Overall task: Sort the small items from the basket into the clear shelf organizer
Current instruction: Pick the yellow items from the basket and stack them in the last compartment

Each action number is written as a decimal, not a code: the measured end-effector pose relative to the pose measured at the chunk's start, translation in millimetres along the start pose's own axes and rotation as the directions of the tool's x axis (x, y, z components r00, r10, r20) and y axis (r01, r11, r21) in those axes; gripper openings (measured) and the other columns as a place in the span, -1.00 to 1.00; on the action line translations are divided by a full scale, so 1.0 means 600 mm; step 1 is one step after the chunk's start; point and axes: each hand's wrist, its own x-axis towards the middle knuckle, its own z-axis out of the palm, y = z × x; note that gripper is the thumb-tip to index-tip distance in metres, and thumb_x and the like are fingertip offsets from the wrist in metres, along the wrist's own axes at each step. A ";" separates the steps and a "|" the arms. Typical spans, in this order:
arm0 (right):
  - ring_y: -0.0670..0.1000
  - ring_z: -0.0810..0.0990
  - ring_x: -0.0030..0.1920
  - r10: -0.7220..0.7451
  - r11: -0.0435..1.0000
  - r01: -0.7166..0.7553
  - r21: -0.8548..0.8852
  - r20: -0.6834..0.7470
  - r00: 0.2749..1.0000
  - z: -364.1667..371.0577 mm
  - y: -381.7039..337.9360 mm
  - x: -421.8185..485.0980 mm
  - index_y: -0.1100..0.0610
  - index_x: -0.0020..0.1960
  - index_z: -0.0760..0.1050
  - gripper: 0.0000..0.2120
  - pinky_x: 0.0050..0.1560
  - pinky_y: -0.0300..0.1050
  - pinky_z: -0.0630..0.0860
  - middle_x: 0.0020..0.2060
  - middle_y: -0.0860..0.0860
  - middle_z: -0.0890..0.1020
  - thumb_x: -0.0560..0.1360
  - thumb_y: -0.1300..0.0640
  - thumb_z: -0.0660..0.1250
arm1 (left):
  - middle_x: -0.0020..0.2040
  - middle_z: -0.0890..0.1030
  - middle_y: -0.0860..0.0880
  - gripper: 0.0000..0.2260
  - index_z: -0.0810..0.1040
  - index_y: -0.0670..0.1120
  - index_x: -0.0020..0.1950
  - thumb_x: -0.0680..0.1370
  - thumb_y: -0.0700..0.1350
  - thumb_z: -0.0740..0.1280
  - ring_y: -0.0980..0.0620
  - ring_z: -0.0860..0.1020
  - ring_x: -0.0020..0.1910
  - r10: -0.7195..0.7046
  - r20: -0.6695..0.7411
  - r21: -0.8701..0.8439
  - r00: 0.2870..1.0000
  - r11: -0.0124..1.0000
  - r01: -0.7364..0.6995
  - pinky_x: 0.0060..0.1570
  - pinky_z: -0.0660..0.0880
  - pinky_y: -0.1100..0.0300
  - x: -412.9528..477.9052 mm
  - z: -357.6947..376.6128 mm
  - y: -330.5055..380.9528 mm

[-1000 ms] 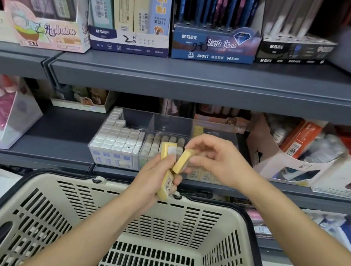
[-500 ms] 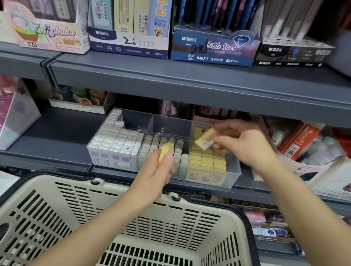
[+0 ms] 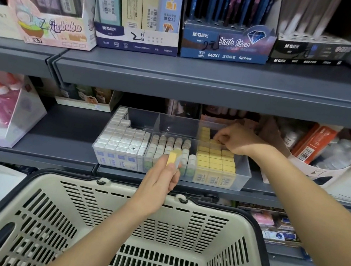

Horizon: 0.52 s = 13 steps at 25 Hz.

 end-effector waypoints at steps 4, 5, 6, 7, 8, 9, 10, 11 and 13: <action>0.04 0.47 0.21 -0.021 0.994 0.024 -0.103 0.038 0.999 -0.003 -0.011 -0.008 0.08 0.24 0.49 -0.66 0.07 -0.21 0.36 0.30 0.01 0.48 0.58 0.24 0.05 | -0.28 0.43 0.09 -0.73 0.42 -0.05 -0.01 0.47 0.05 0.04 0.10 0.37 -0.28 -0.031 0.049 0.004 0.998 1.000 0.031 -0.19 0.35 0.17 0.001 -0.003 0.000; 0.06 0.48 0.21 -0.017 0.994 0.015 -0.104 -0.010 1.000 -0.005 -0.018 -0.015 0.06 0.24 0.48 -0.68 0.10 -0.19 0.38 0.29 0.02 0.49 0.59 0.21 0.06 | -0.27 0.44 0.08 -0.73 0.42 -0.05 0.01 0.48 0.05 0.06 0.11 0.37 -0.28 -0.030 0.055 0.001 0.998 1.000 0.030 -0.20 0.36 0.19 0.000 -0.004 0.000; 0.08 0.51 0.16 -0.021 0.996 0.012 -0.090 -0.092 0.996 -0.006 -0.029 -0.025 0.04 0.19 0.51 -0.72 0.10 -0.14 0.42 0.23 0.01 0.54 0.59 0.18 0.09 | -0.26 0.45 0.08 -0.76 0.43 -0.02 0.02 0.49 0.06 0.09 0.12 0.38 -0.28 -0.015 0.060 0.006 0.998 1.000 0.014 -0.21 0.36 0.23 -0.001 -0.004 0.001; 0.07 0.55 0.06 -0.041 0.998 0.033 -0.047 -0.171 0.984 -0.003 -0.041 -0.038 0.02 0.07 0.54 -0.77 0.06 -0.11 0.47 0.11 0.00 0.61 0.58 0.12 0.12 | -0.25 0.46 0.10 -0.80 0.43 0.03 0.03 0.49 0.07 0.13 0.14 0.39 -0.29 0.007 0.064 0.018 0.998 1.000 -0.008 -0.22 0.36 0.26 -0.003 -0.004 0.002; 0.03 0.59 -0.06 -0.064 0.996 0.074 0.042 -0.209 0.976 0.001 -0.054 -0.053 -0.02 -0.08 0.56 -0.80 -0.04 -0.11 0.49 -0.07 -0.05 0.65 0.57 0.03 0.16 | -0.22 0.47 0.12 -0.83 0.42 0.08 0.04 0.50 0.07 0.18 0.18 0.41 -0.28 0.030 0.064 0.030 0.998 0.999 -0.032 -0.22 0.37 0.29 -0.004 -0.003 0.002; -0.05 0.60 -0.19 -0.089 0.978 0.122 0.169 -0.189 0.978 0.005 -0.069 -0.072 -0.06 -0.20 0.55 -0.77 -0.14 -0.16 0.50 -0.24 -0.12 0.65 0.55 -0.06 0.19 | -0.17 0.50 0.14 -0.85 0.41 0.11 0.06 0.51 0.05 0.22 0.22 0.44 -0.26 0.049 0.057 0.037 0.997 0.998 -0.052 -0.19 0.38 0.33 -0.005 -0.003 0.003; -0.14 0.60 -0.30 -0.122 0.940 0.157 0.303 -0.133 0.984 0.010 -0.083 -0.091 -0.07 -0.26 0.55 -0.74 -0.21 -0.23 0.49 -0.36 -0.14 0.64 0.52 -0.12 0.22 | -0.11 0.53 0.14 -0.86 0.41 0.12 0.07 0.52 0.01 0.27 0.28 0.48 -0.21 0.068 0.048 0.041 0.997 0.997 -0.070 -0.16 0.40 0.38 -0.004 -0.003 0.004; -0.20 0.58 -0.37 -0.163 0.899 0.182 0.398 -0.083 0.983 0.013 -0.096 -0.108 -0.06 -0.27 0.59 -0.74 -0.27 -0.31 0.49 -0.42 -0.14 0.63 0.49 -0.13 0.25 | -0.06 0.55 0.13 -0.84 0.41 0.11 0.08 0.54 -0.05 0.30 0.32 0.50 -0.15 0.086 0.039 0.047 0.996 0.995 -0.088 -0.13 0.41 0.44 -0.004 -0.002 0.004; -0.21 0.58 -0.40 -0.218 0.839 0.213 0.501 -0.050 0.975 0.017 -0.106 -0.126 0.07 -0.20 0.65 -0.78 -0.31 -0.36 0.48 -0.43 -0.11 0.64 0.47 -0.04 0.34 | -0.02 0.56 0.11 -0.78 0.41 0.10 0.09 0.53 -0.14 0.34 0.34 0.50 -0.10 0.112 0.028 0.077 0.993 0.990 -0.114 -0.10 0.40 0.47 -0.005 -0.002 0.007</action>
